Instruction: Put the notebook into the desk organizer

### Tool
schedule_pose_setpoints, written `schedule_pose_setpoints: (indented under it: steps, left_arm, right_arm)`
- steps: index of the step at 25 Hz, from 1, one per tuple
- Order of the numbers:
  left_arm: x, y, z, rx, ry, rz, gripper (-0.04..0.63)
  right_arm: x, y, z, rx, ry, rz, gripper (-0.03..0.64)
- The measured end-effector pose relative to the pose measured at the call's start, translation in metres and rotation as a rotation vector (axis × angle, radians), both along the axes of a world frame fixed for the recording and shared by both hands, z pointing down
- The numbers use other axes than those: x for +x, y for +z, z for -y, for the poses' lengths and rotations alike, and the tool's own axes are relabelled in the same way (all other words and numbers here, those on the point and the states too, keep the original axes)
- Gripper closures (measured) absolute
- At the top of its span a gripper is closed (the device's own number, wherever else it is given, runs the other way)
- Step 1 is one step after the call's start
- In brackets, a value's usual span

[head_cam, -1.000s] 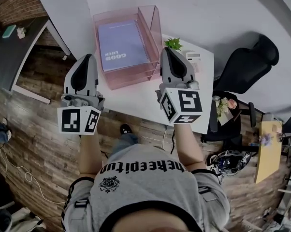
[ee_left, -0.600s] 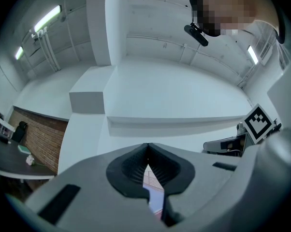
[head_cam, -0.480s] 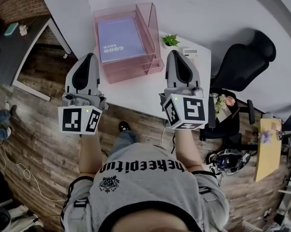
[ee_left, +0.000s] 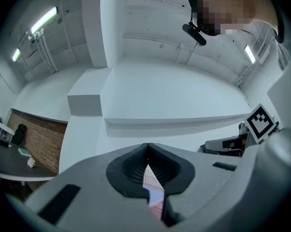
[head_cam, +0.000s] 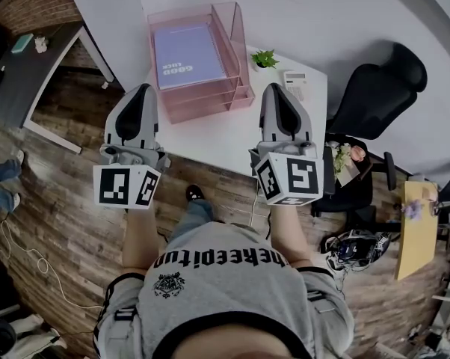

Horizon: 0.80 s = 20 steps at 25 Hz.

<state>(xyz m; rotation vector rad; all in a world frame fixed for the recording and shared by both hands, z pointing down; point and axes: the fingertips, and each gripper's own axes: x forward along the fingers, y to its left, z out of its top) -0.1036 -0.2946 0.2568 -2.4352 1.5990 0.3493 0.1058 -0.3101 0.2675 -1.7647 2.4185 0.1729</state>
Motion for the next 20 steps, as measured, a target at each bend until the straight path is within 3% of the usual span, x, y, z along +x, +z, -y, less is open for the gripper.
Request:
schedule_pose_setpoints:
  steps: [20]
  left_arm:
    - [-0.002,0.003,-0.033,-0.001,-0.006,0.002,0.592]
  right_arm:
    - [-0.008,0.003,-0.033,0.008,-0.012,-0.006,0.614]
